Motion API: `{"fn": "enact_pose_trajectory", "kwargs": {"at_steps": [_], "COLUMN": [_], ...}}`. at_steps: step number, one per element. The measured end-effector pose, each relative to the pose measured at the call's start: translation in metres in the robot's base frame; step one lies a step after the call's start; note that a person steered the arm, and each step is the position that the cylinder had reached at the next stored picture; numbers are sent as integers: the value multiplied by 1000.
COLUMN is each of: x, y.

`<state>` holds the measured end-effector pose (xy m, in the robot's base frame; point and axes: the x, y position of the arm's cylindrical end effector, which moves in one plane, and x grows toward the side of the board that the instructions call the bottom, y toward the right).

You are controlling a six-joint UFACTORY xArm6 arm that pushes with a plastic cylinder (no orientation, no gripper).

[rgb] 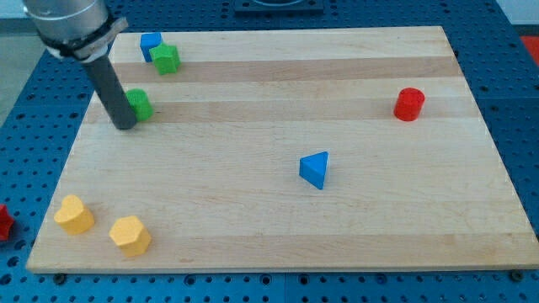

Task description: Move the blue triangle towards the green circle

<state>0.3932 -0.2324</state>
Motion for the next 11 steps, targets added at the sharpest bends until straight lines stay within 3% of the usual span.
{"fn": "enact_pose_trajectory", "kwargs": {"at_steps": [2, 3, 4, 5, 6, 7, 8, 9, 10, 11], "x": [-66, -63, -50, 0, 75, 104, 133, 125, 134, 116], "y": [32, 42, 159, 298, 342, 348, 274, 212, 273, 292]}}
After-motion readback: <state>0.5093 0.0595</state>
